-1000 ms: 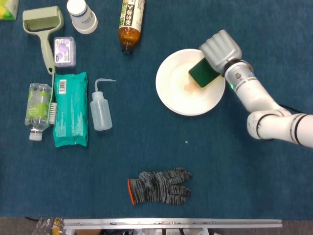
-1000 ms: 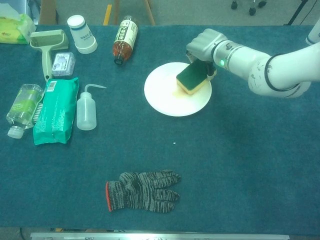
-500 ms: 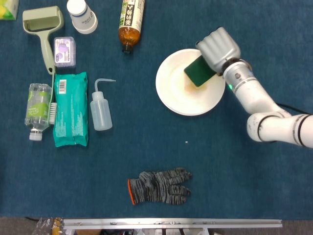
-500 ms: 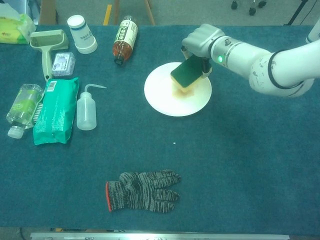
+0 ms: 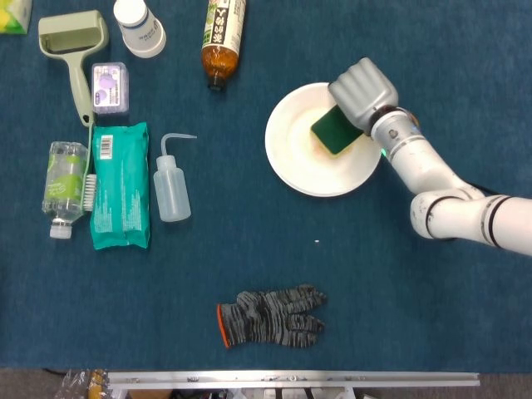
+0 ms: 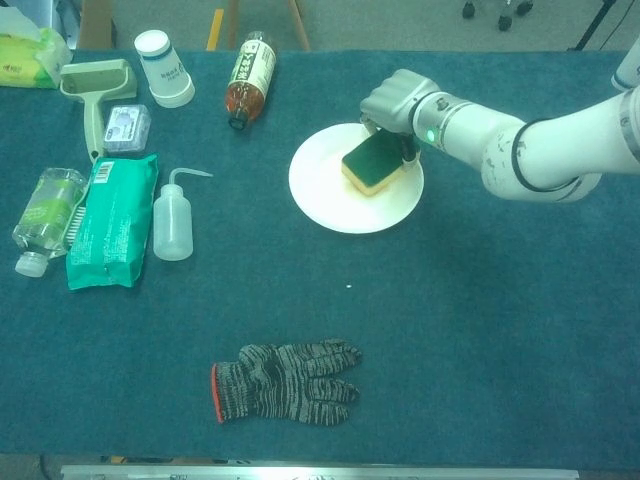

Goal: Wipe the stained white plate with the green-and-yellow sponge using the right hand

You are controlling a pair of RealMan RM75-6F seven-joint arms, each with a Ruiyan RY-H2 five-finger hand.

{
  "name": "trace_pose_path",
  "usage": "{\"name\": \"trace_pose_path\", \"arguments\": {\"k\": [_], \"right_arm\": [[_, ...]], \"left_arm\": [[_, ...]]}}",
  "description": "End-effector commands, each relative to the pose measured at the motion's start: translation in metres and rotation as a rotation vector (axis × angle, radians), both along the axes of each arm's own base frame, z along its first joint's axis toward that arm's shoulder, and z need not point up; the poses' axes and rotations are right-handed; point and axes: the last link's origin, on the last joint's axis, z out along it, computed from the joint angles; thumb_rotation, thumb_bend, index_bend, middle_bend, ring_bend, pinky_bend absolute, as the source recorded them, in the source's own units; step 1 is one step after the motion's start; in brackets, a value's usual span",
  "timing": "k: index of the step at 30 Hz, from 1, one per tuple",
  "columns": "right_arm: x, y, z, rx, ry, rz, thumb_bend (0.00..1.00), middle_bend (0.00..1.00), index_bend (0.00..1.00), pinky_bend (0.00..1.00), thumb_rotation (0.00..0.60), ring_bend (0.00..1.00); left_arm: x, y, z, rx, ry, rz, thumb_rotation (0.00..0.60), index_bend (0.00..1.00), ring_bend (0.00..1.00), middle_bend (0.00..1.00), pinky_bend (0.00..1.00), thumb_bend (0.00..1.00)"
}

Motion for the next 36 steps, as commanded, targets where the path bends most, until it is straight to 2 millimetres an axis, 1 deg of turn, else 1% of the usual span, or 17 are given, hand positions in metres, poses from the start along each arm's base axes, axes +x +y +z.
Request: {"name": "trace_pose_path", "arguments": {"k": [1,5,8,12,16,19,25,30,36], "right_arm": [[-0.007,-0.001,0.001,-0.01,0.016,-0.012,0.05,0.56,0.39,0.36,0.6,0.39],[-0.014,-0.003,0.01,-0.033,0.026,-0.026,0.05,0.56,0.39,0.36,0.6,0.39],[-0.014,-0.004,0.018,-0.053,0.019,-0.031,0.05,0.56,0.39,0.36,0.6,0.39],[-0.009,-0.003,0.029,-0.076,-0.001,-0.025,0.05,0.56,0.39,0.36,0.6,0.39],[-0.003,-0.002,0.032,-0.08,-0.019,-0.017,0.05,0.56,0.39,0.36,0.6,0.39],[0.001,0.0,0.029,-0.069,-0.022,-0.009,0.05,0.56,0.39,0.36,0.6,0.39],[0.004,0.003,0.013,-0.031,-0.006,0.001,0.05,0.56,0.39,0.36,0.6,0.39],[-0.001,0.003,0.002,-0.01,0.016,-0.006,0.05,0.56,0.39,0.36,0.6,0.39],[-0.009,0.001,0.002,-0.015,0.033,-0.018,0.05,0.56,0.39,0.36,0.6,0.39]], "left_arm": [[0.001,0.001,-0.002,-0.004,-0.001,-0.001,0.6,0.36,0.16,0.32,0.41,0.29],[0.002,0.003,-0.004,-0.009,-0.003,-0.001,0.6,0.36,0.16,0.32,0.41,0.29],[0.002,0.005,-0.005,-0.007,-0.004,-0.001,0.6,0.36,0.16,0.32,0.41,0.29],[0.001,0.0,-0.002,-0.009,-0.005,0.001,0.6,0.36,0.16,0.32,0.41,0.29],[0.0,0.0,-0.002,-0.01,-0.006,-0.003,0.6,0.36,0.16,0.32,0.41,0.29],[0.0,-0.001,-0.002,-0.01,-0.006,-0.003,0.6,0.36,0.16,0.32,0.41,0.29],[-0.002,-0.004,-0.001,-0.011,-0.007,0.001,0.6,0.36,0.16,0.32,0.41,0.29],[-0.003,-0.005,0.0,-0.004,-0.009,0.005,0.6,0.36,0.16,0.32,0.41,0.29],[-0.005,-0.006,0.0,-0.005,-0.014,0.013,0.6,0.36,0.16,0.32,0.41,0.29]]}}
